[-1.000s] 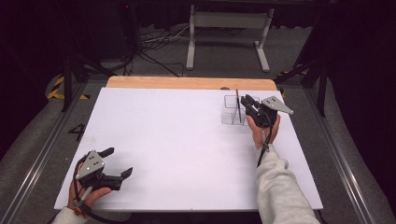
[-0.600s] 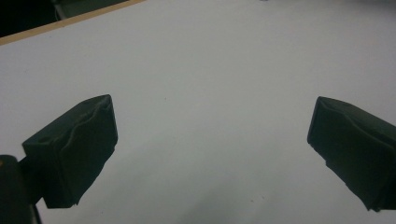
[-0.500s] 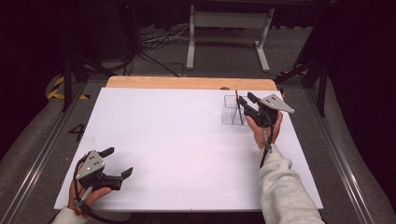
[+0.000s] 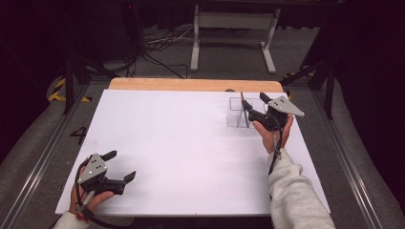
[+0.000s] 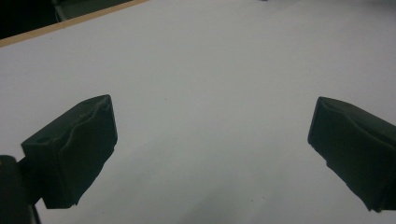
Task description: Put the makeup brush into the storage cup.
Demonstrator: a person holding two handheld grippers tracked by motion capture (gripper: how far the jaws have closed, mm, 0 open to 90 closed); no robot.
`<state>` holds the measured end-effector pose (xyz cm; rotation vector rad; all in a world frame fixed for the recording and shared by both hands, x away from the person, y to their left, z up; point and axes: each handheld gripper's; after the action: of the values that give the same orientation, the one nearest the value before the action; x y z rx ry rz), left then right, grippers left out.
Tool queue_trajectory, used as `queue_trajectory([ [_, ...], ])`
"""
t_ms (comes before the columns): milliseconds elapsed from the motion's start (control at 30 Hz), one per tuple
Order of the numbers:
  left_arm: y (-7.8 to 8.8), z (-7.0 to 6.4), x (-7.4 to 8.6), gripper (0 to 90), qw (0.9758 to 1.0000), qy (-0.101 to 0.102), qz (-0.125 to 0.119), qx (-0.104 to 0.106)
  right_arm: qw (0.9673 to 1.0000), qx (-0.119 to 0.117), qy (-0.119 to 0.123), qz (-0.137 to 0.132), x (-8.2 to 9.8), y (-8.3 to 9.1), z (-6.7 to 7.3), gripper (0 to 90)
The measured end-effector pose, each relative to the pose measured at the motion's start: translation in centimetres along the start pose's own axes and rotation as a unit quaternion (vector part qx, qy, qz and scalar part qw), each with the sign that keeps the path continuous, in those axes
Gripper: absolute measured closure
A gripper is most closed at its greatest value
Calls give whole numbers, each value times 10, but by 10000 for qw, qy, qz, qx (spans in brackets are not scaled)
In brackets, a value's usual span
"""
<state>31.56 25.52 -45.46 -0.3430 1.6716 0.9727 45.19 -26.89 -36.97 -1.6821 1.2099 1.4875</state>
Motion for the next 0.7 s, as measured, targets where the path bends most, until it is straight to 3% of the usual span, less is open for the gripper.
queue_trajectory([
  [333,0,0,0,21,10000,1,18,15,9999,137,45,17,-1,6,2,147],
  [700,0,0,0,21,10000,-6,25,2,10000,23,60,49,1,11,7,73],
])
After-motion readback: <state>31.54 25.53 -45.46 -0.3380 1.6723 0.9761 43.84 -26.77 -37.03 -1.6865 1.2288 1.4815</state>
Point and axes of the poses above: each handheld gripper's, and its own axes: y roughly backward along the jaws, x roughly out of its underside, z roughly to its left, and after that the axes turned 6 degrees about y, right-handed
